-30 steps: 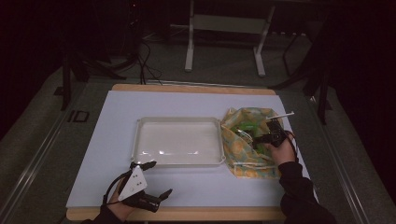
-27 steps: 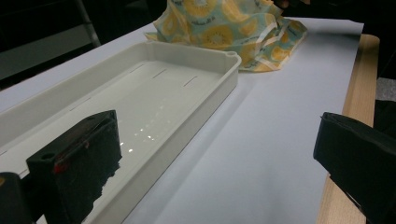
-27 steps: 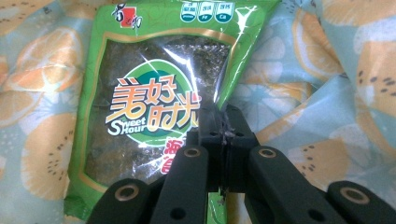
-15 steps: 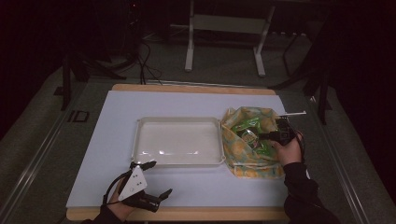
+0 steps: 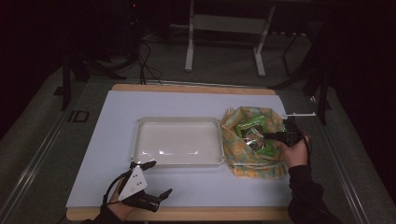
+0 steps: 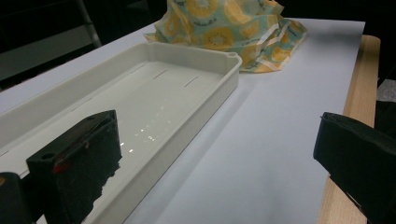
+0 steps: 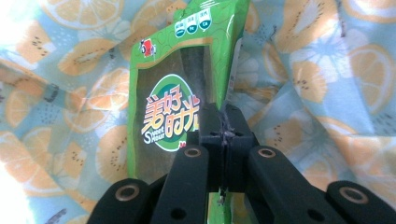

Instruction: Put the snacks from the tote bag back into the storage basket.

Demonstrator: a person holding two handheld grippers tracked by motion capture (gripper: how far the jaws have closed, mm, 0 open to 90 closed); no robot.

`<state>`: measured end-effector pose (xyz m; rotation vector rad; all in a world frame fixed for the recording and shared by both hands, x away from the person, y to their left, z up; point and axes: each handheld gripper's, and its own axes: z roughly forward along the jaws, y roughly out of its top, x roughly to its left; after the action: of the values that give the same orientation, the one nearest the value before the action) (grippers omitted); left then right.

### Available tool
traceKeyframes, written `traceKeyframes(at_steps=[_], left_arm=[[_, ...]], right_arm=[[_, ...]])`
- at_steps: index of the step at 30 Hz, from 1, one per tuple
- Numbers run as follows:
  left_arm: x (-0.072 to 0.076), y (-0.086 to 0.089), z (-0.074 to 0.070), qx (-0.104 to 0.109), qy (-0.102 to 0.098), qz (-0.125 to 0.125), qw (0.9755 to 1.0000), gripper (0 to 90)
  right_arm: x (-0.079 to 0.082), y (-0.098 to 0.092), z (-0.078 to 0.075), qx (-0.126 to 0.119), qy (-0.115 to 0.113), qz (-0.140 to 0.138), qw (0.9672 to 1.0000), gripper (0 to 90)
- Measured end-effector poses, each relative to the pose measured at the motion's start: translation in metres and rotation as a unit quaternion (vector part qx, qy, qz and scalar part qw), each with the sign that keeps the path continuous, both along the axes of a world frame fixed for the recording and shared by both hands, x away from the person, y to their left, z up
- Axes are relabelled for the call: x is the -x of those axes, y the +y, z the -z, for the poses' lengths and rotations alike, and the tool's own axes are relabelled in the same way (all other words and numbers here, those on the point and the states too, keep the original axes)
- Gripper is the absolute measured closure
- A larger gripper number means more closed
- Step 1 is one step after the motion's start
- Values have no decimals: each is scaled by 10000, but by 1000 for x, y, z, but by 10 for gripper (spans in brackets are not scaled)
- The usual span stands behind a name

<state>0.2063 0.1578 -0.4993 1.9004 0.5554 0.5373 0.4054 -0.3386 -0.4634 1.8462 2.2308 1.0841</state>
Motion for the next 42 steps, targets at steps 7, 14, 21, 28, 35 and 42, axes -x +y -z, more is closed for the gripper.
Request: traceKeyframes(at_steps=[7, 14, 21, 28, 35, 42], left_arm=[[0, 0, 0, 0, 0, -7, 10000, 13], [0, 0, 0, -1, 2, -8, 10000, 13], [0, 0, 0, -2, 4, -13, 10000, 13], [0, 0, 0, -5, -1, -20, 10000, 13], [0, 0, 0, -14, -4, -17, 10000, 13], [0, 0, 0, -25, -12, -16, 10000, 13]], right_arm=[[5, -9, -10, -43, -135, 107, 9998, 890], [11, -20, -15, -77, -208, 209, 9995, 890], [17, -32, -25, -130, -291, 337, 9989, 890], [23, -42, -31, -146, -332, 380, 9986, 890], [31, -52, -35, -220, -407, 468, 9978, 890], [37, -60, -41, -219, -463, 567, 9971, 890]])
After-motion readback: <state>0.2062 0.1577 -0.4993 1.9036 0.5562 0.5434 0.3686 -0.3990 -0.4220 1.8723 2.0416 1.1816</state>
